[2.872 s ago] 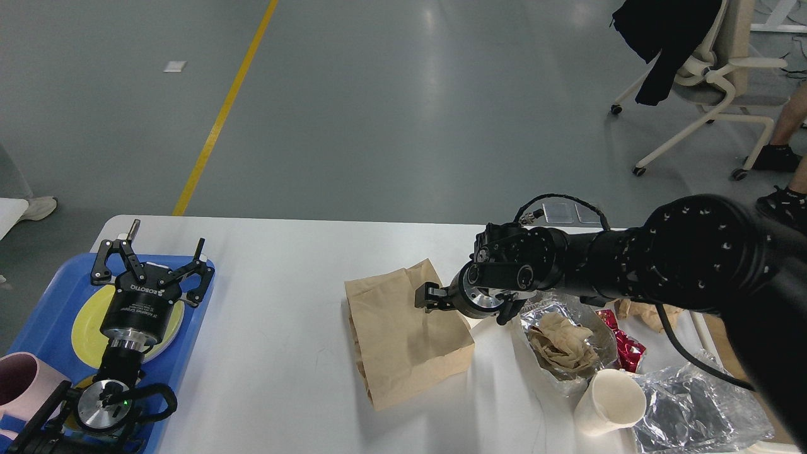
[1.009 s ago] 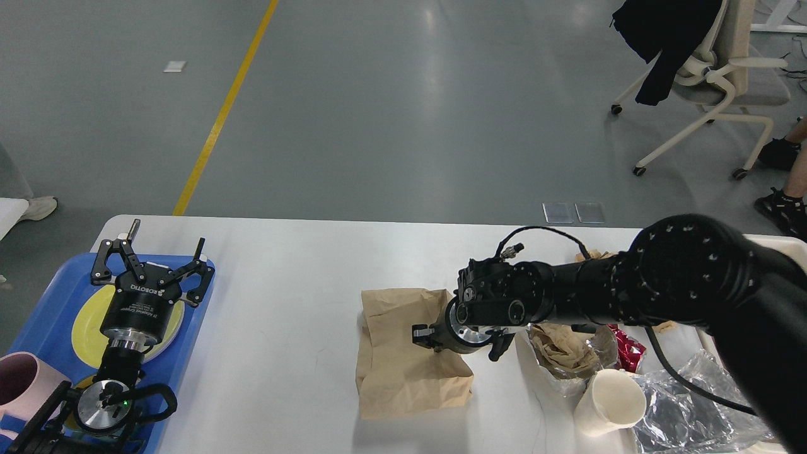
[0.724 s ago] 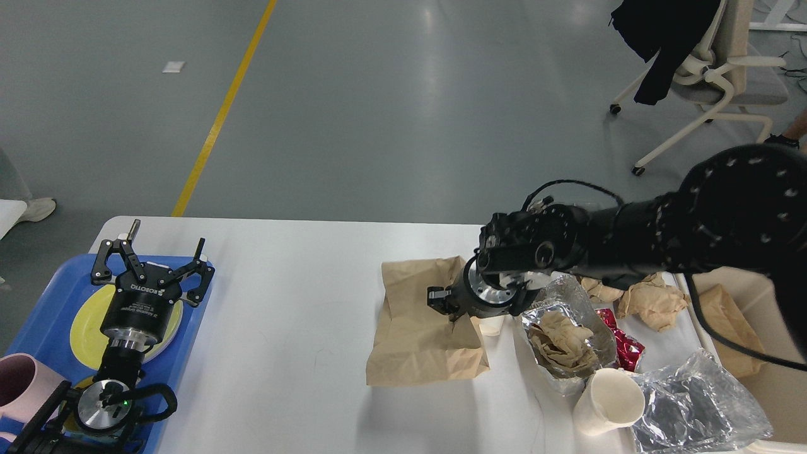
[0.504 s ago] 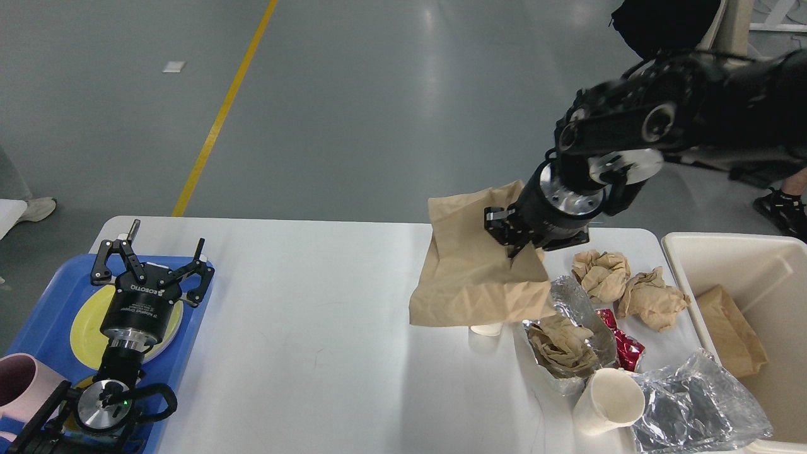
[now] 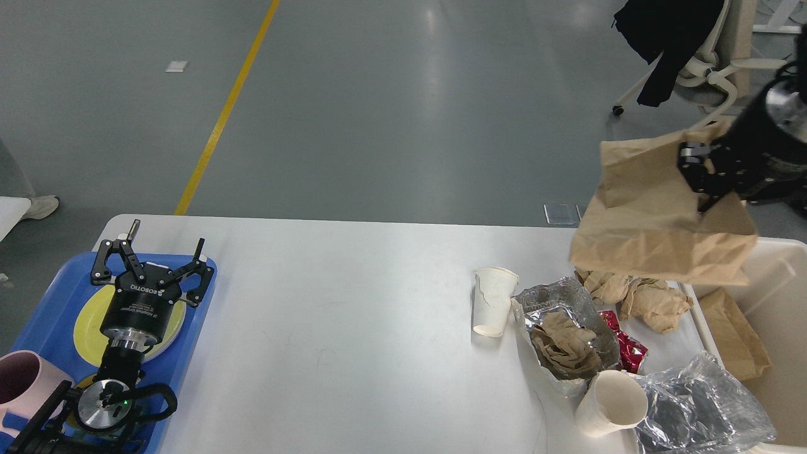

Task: Tidy desktop
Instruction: 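Lift the brown paper bag and carry it over the white bin, then release the bag into the bin and withdraw the right gripper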

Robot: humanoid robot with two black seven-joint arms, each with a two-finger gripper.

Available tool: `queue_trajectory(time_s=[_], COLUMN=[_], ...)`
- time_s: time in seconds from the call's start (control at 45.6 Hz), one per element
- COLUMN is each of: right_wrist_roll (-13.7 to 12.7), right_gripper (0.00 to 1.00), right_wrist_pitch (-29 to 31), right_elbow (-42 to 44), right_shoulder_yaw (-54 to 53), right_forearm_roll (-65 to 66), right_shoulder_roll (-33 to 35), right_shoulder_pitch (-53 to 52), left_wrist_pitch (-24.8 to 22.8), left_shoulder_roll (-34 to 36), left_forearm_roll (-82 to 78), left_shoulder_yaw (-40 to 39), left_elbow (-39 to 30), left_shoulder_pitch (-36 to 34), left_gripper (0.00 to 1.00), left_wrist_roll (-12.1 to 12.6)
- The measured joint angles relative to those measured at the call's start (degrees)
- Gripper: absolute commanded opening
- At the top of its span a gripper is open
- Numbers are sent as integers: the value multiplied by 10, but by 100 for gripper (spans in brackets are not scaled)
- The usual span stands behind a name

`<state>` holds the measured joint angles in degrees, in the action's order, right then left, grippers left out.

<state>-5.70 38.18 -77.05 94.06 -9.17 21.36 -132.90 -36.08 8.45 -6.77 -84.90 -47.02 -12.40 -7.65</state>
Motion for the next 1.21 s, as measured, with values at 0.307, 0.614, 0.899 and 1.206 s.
queue_trajectory(time_s=[0.307,0.614,0.899,1.206], right_wrist_roll=[-5,-4,-2,-1], right_gripper=[0,0,0,0], right_wrist_pitch=[-25,-221,-334,-346], right_elbow=[331,567,706,726], right_shoulder_yaw=[-108,-355,-402,-413], right_forearm_roll=[83,85,81,83], right_shoulder_roll=[243,196,61,27], right_shoulder_pitch=[312,751,958,993], left_wrist_pitch=[0,0,0,0], left_shoulder_roll=[0,0,0,0], left_forearm_roll=[1,0,0,0], left_shoulder_yaw=[0,0,0,0], left_elbow=[0,0,0,0], left_shoulder_pitch=[0,0,0,0], left_gripper=[97,97,97,97], left_wrist_roll=[0,0,0,0])
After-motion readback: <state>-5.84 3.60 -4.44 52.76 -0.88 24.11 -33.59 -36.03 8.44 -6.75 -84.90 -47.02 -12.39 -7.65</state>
